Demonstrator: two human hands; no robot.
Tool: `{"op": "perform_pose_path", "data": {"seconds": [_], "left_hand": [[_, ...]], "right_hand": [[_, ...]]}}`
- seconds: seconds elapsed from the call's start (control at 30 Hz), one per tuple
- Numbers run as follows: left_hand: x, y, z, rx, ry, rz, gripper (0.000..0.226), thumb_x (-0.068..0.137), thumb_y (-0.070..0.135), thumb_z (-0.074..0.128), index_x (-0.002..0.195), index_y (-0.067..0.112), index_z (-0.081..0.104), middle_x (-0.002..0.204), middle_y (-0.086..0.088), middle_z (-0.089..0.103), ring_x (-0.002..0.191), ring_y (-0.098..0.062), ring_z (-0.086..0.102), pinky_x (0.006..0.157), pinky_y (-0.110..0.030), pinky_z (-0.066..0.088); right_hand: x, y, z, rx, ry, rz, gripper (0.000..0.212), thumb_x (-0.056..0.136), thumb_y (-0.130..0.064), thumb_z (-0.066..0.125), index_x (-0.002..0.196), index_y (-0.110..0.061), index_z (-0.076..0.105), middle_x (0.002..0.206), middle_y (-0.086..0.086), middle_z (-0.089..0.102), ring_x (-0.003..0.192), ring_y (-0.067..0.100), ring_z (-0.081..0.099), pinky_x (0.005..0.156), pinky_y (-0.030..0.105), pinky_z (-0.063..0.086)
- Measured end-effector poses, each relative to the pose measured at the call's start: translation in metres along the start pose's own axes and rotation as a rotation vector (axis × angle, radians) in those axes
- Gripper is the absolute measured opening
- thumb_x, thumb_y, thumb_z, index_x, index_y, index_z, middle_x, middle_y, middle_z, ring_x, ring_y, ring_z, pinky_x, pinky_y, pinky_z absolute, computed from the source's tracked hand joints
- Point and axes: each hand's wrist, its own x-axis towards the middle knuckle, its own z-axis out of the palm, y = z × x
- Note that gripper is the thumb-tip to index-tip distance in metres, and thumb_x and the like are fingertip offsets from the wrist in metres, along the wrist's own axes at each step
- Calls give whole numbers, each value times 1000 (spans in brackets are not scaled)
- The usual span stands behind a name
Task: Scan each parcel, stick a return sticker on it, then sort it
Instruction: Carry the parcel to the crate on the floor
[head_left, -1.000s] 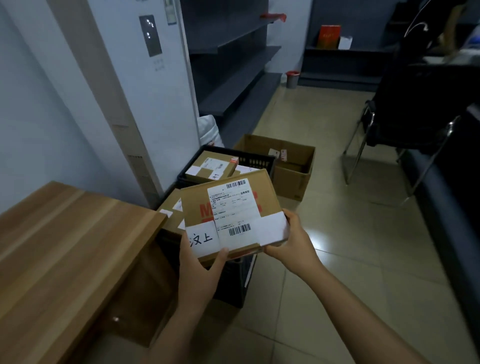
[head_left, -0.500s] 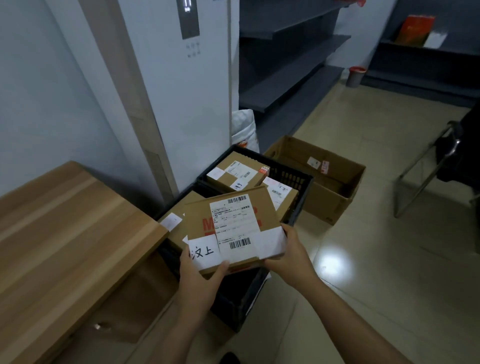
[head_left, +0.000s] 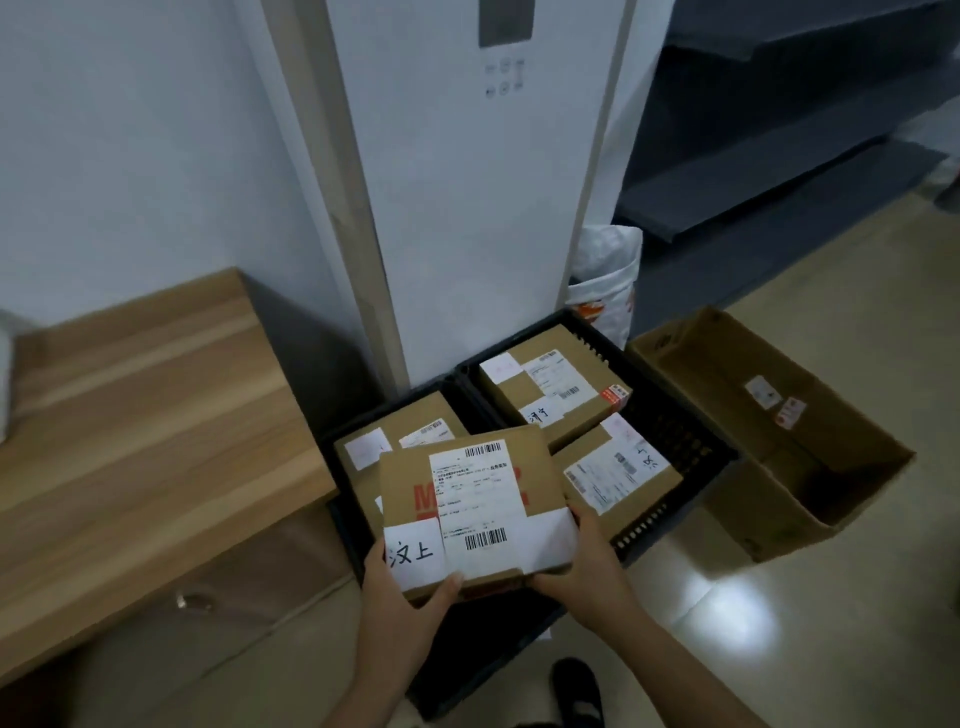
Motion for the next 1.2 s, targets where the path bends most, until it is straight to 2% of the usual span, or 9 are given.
{"op": "perform_pose_path", "data": {"seconds": [0.07,0.23,0.33,0.53,0.77,0.9,1.03,1.13,1.2], "left_hand": [[-4,-8,18,-18,54,-64,90,66,33,88,138,23,34,124,10,53,114,-12,53,97,-38,49],[-20,-21,59,-71,179,-226,94,60,35,90,137,21,38,123,5,59,111,-11,58,96,-37,51],[-23,-33,74,-79,231,-308,104,51,49,91,136,22,38,121,7,61,111,-11,60,95,-41,52],[-29,-63,92,-58,248,-432,90,65,23,89,135,14,33,118,2,56,103,-10,60,78,-16,50],[-1,-82,96,-117,287,-467,79,66,28,87,128,21,37,112,7,61,99,-7,62,66,-15,54],[13,-88,90,-106,266,-463,90,58,41,88,131,21,38,114,8,61,104,-9,62,81,-26,55],[8,-95,89,-55,253,-410,82,65,20,88,129,23,36,114,11,57,103,-6,59,73,-14,52],[4,-107,89,30,223,-379,88,67,17,88,134,32,33,123,9,52,113,-10,55,87,-23,52],[6,-113,89,79,190,-386,94,68,17,87,138,38,28,129,8,49,118,-10,52,94,-34,52]], "right_hand": [[23,15,-12,-39,-97,3,91,63,-25,89,133,-21,32,111,-22,45,112,5,47,89,24,47],[63,38,-33,-108,-294,20,90,63,-17,89,132,-21,30,108,-20,42,104,4,44,81,14,42],[77,55,-34,-137,-375,47,94,62,-18,89,136,-19,30,117,-9,48,111,11,48,88,23,46],[85,84,-28,-173,-494,99,95,63,-13,88,137,-18,28,118,-6,47,109,11,48,85,23,44],[110,96,-8,-68,-482,197,72,79,-21,78,132,-25,30,119,-6,50,102,7,53,68,13,48],[116,97,-4,-76,-433,175,64,80,-22,77,126,-25,32,109,-12,49,94,3,54,64,12,48],[119,105,-2,-103,-413,176,63,78,-7,76,122,-23,33,108,-9,52,90,0,55,62,11,50],[124,112,4,-141,-415,187,76,75,1,71,136,-20,30,115,-7,53,99,5,57,75,17,52],[126,118,12,-177,-431,199,91,74,-2,73,146,-22,21,127,-2,50,115,16,54,95,35,51]]}}
